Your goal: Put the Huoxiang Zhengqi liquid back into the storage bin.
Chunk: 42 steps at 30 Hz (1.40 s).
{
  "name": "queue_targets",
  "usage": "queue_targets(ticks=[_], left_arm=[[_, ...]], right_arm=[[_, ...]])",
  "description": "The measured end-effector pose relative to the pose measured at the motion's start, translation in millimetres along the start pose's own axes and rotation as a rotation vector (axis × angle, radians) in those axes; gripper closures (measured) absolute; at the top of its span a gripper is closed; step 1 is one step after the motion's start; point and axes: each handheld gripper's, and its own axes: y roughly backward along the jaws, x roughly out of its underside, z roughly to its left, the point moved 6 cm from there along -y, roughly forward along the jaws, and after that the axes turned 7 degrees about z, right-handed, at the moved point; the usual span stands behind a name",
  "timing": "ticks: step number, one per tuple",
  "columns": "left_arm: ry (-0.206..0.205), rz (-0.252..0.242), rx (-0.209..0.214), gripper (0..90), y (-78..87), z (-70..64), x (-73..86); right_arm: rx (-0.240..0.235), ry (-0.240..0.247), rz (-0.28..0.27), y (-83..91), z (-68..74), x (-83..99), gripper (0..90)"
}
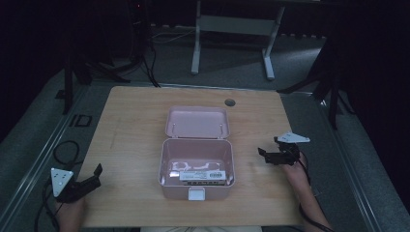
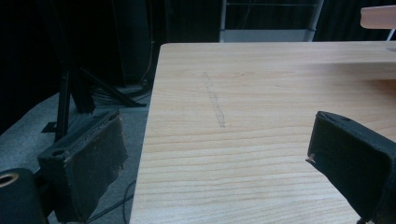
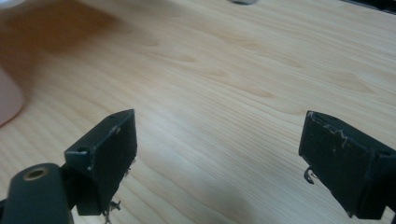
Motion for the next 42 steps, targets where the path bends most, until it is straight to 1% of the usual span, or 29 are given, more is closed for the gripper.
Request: queue_targets(ticks=[1,2,3,4,5,6,8,9,10,11,12,14,17,19,25,26,28,32,36,38,41,42], left_arm=[[0.000,0.000,0.000,4.5,0.0,0.0,0.0],[0.000,0.000,0.000,4.5,0.0,0.0,0.0],[0.000,0.000,0.000,4.5,0.0,0.0,0.0],[0.000,0.000,0.000,4.5,0.0,0.0,0.0],[0.000,-0.002,-0.002,4.5,0.3,-0.1,0.0],[0.000,-0.002,-0.002,4.5,0.3,-0.1,0.0],[0.002,-0.001,0.000,4.5,0.3,-0.1,0.1],[0.002,0.000,0.000,4.5,0.2,0.0,0.1],[0.002,0.001,0.000,4.5,0.2,0.0,0.1],[0.001,0.001,0.001,4.5,0.1,0.0,0.1],[0.001,0.002,0.001,4.5,0.1,0.0,0.1],[0.001,0.001,0.000,4.5,0.1,-0.1,0.1],[0.002,0.001,0.001,4.5,0.1,0.0,0.1],[0.002,0.002,0.002,4.5,0.0,0.1,0.1],[0.003,0.002,0.004,4.5,0.0,0.3,0.1],[0.004,0.002,0.004,4.5,-0.1,0.3,0.1],[0.003,0.002,0.004,4.5,0.0,0.2,0.1],[0.004,0.002,0.004,4.5,-0.1,0.3,0.1],[0.002,0.002,0.004,4.5,0.0,0.1,0.1],[0.003,0.002,0.006,4.5,-0.1,0.1,0.0],[0.004,0.002,0.007,4.5,-0.2,0.2,0.0],[0.003,0.002,0.007,4.5,-0.2,0.1,0.0]], right_arm=[[0.000,0.000,0.000,0.0,0.0,0.0,12.0],[-0.004,-0.017,-0.001,2.0,-2.7,1.8,12.5],[0.008,-0.036,-0.003,6.1,-8.5,5.9,12.5],[0.008,-0.036,-0.003,6.1,-8.5,5.9,12.5],[0.003,-0.069,-0.022,11.2,-13.3,9.2,12.5],[0.003,-0.069,-0.022,11.2,-13.3,9.2,12.5],[0.018,-0.089,-0.042,19.2,-19.2,15.0,12.5],[0.018,-0.089,-0.042,19.2,-19.2,15.0,12.5],[0.020,-0.109,-0.054,24.0,-22.6,19.8,12.5],[0.020,-0.109,-0.054,24.0,-22.6,19.8,12.5],[0.026,-0.119,-0.060,26.0,-24.6,22.3,12.5],[0.017,-0.156,-0.064,29.6,-27.6,30.9,12.5],[0.027,-0.170,-0.065,31.7,-29.0,37.1,12.5],[0.035,-0.170,-0.070,33.9,-29.5,39.4,12.5],[0.034,-0.190,-0.091,36.1,-30.9,42.6,12.5],[0.026,-0.190,-0.090,35.5,-31.5,44.6,12.5],[0.025,-0.195,-0.094,35.8,-32.1,45.4,12.5],[0.009,-0.222,-0.138,39.5,-35.9,46.9,12.6],[0.001,-0.236,-0.155,39.7,-37.8,48.7,12.6],[0.002,-0.238,-0.143,36.7,-38.7,52.1,12.6],[-0.007,-0.239,-0.145,36.4,-38.4,52.2,12.6],[-0.003,-0.234,-0.148,36.8,-38.2,51.9,12.6]])
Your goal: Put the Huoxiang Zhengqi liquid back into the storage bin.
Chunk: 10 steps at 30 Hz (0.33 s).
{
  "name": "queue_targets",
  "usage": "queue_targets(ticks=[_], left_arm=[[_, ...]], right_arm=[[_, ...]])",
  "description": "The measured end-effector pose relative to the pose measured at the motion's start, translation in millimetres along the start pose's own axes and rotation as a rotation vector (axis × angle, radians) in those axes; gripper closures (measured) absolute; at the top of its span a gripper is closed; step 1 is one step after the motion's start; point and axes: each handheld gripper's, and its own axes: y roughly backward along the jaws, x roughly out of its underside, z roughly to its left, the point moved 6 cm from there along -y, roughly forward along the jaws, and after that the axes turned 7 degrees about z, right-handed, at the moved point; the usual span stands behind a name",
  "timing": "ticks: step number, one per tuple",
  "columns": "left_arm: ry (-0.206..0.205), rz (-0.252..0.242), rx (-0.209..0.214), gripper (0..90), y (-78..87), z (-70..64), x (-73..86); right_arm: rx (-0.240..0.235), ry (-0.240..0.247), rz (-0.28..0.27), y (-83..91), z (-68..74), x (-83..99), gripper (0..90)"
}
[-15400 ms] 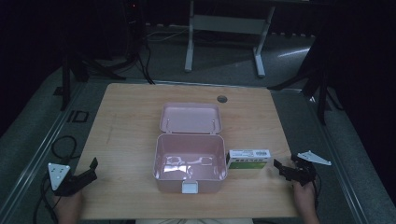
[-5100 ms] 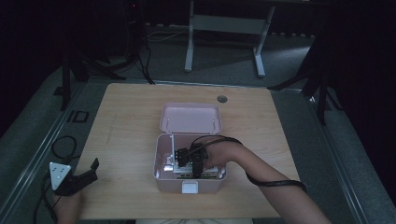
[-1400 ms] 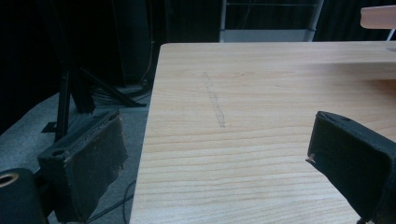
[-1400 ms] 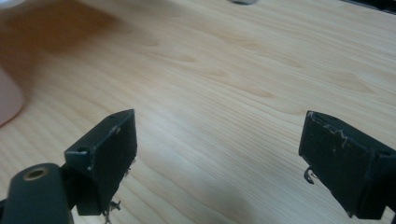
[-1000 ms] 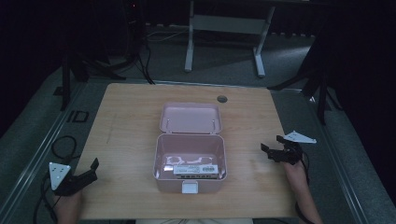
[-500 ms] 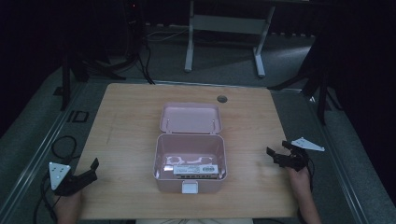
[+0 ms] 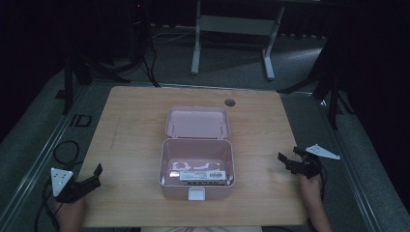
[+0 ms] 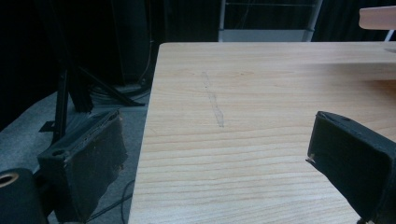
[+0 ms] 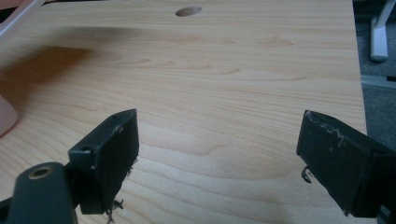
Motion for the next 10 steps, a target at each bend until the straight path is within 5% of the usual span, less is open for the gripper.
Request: queue_targets(ticks=[10], left_arm=[[-0.001,-0.002,0.001,4.5,0.1,-0.1,-0.1]], right_arm=[[-0.004,-0.002,0.000,-0.2,-0.7,0.0,12.7]])
